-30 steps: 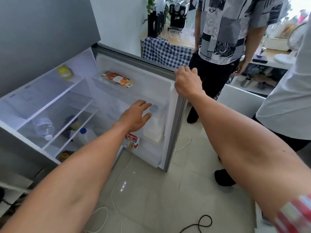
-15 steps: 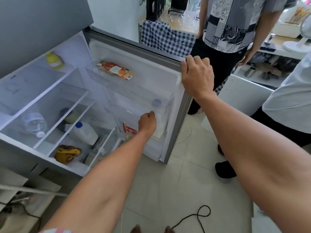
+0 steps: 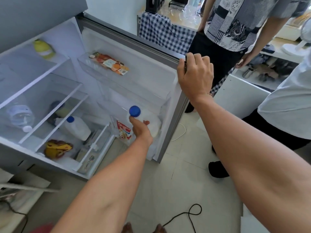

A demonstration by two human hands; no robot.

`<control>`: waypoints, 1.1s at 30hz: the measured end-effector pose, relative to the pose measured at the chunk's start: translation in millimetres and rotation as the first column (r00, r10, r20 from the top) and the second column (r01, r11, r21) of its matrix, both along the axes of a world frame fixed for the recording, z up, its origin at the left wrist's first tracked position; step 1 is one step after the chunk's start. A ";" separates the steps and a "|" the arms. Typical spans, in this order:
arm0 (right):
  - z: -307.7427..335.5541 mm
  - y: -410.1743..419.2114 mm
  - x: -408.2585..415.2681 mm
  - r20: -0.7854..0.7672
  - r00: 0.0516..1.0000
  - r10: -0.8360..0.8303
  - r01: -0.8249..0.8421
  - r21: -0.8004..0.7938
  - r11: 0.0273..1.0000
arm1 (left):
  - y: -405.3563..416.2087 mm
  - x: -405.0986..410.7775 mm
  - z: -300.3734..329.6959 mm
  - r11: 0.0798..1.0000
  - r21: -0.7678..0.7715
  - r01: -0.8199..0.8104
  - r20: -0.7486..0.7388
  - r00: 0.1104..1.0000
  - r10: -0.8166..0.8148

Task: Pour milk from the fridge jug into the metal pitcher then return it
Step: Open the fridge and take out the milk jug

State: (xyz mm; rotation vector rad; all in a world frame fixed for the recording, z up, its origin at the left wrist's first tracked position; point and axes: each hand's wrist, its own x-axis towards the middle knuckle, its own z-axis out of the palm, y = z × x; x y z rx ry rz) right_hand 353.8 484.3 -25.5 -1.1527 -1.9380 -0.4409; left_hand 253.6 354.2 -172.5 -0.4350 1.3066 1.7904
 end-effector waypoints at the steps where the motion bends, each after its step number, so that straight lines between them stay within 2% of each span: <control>1: 0.6 -0.9 -0.9 -0.005 1.000 -0.003 0.003 -0.006 1.000 | -4.6 0.5 1.1 0.996 0.019 -0.088 0.027 0.996 0.087; 4: 1.8 -4.1 -3.1 -0.006 1.000 -0.018 0.018 -0.046 0.999 | -14.5 -1.9 0.3 0.965 0.032 -0.260 0.069 0.964 0.257; 8: 7.5 -8.8 -0.7 0.034 0.999 0.001 0.004 -0.146 0.989 | -24.2 -8.4 15.0 0.941 -0.045 -0.336 -0.041 0.942 0.334; 13: 16.3 -17.1 5.6 0.092 0.995 0.041 -0.018 -0.245 0.969 | -52.7 -11.5 44.4 0.958 -0.118 -0.262 -0.327 0.921 0.211; 19: 18.8 -36.0 13.7 0.122 0.985 0.123 -0.090 -0.245 0.965 | -93.3 -23.7 66.9 0.947 -0.226 -0.227 -0.624 0.780 0.037; 25: 25.5 -80.3 11.7 0.153 0.971 0.182 -0.145 -0.222 0.964 | -140.2 -32.6 106.4 0.908 -0.299 -0.293 -0.748 0.663 -0.032; 28: 26.1 -110.3 4.4 0.170 0.957 0.236 -0.202 -0.194 0.960 | -165.0 -42.5 124.5 0.909 -0.254 -0.331 -0.796 0.605 -0.003; 33: 22.5 -163.5 -24.5 0.133 0.940 0.315 -0.291 -0.173 0.941 | -212.9 -79.6 145.0 0.918 -0.233 -0.322 -0.810 0.587 0.000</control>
